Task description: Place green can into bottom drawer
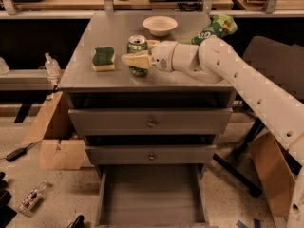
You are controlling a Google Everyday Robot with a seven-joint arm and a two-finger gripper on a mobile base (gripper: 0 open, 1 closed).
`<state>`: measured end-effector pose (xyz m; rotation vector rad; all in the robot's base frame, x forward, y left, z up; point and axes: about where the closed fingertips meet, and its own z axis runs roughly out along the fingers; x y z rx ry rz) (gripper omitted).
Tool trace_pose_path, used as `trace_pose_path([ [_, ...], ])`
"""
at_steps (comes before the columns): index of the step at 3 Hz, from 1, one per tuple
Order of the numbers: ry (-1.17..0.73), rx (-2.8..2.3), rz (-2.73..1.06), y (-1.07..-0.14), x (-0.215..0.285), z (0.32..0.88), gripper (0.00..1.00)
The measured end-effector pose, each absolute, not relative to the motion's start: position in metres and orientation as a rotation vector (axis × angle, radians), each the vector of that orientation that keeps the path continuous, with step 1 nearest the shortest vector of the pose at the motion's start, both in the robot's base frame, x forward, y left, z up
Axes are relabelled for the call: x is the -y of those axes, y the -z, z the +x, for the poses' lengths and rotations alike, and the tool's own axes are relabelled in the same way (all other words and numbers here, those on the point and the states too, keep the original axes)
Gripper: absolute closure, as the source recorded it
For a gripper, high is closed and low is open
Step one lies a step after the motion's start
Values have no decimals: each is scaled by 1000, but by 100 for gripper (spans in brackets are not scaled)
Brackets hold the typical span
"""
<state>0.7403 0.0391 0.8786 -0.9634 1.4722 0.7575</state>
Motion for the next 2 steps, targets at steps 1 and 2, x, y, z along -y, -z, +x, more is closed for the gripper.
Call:
trace_pose_path([
  [1,-783,-1473,-959,-871,-45,742,71],
  [2,-783,-1473,-959,-871,-45,742,93],
])
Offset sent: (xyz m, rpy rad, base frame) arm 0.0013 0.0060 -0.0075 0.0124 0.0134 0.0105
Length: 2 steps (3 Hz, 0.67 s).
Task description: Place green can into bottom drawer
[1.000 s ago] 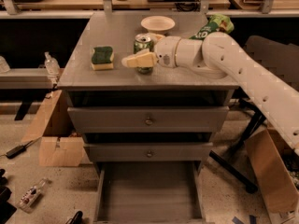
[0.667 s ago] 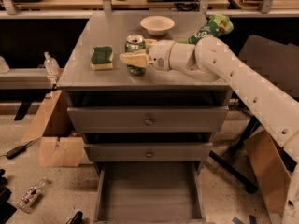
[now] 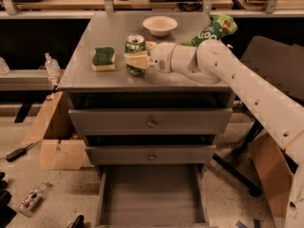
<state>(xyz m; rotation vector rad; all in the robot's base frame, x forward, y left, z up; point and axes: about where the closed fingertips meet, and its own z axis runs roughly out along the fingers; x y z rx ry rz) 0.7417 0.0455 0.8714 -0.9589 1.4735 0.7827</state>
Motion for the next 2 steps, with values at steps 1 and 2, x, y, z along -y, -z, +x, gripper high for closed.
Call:
trace_pose_path([
  [1,-799,-1442,-976,-883,-51,734,100],
  [2,-789,-1382,-1029,-910,-49,697,100],
])
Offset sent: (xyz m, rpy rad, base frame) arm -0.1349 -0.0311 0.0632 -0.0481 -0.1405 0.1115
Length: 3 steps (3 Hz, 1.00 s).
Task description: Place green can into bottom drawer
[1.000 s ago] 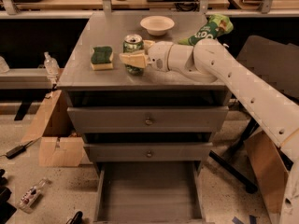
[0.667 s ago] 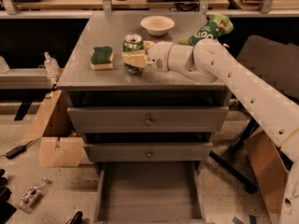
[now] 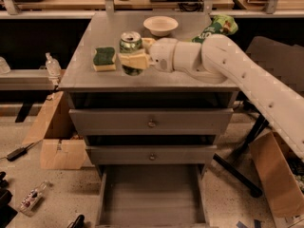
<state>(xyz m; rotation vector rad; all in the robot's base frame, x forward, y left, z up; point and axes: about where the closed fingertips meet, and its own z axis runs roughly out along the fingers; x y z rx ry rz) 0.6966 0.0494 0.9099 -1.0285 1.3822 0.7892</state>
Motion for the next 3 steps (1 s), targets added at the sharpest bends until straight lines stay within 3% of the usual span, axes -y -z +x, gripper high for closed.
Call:
trace_pose_path([
  [2,-684,-1406,-1127,-902,11,567,100],
  [3,-647,-1482,-1114,-839,85,524,100],
])
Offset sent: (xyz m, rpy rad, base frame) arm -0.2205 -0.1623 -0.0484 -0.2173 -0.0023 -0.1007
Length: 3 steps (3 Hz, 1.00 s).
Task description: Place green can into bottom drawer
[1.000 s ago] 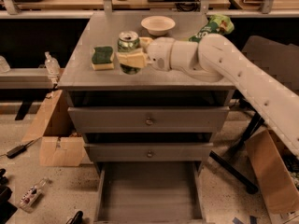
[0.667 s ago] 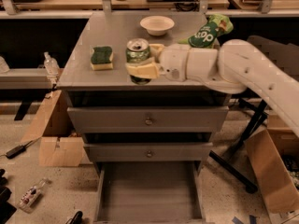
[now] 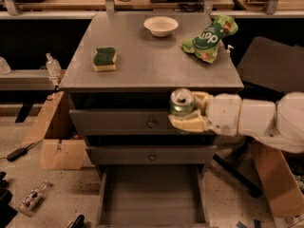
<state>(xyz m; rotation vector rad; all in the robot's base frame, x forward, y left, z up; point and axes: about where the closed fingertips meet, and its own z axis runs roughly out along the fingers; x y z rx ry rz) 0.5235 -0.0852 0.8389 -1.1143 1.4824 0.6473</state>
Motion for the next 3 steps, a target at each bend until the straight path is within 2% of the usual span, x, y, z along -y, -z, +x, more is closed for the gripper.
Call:
trace_pose_path([
  [1,-696,-1527,-1077,-777,122,522,100],
  [2,-696,-1527,-1077,-777,122,522,100],
  [3,-771,-1530,-1047,-704,108,522,100],
])
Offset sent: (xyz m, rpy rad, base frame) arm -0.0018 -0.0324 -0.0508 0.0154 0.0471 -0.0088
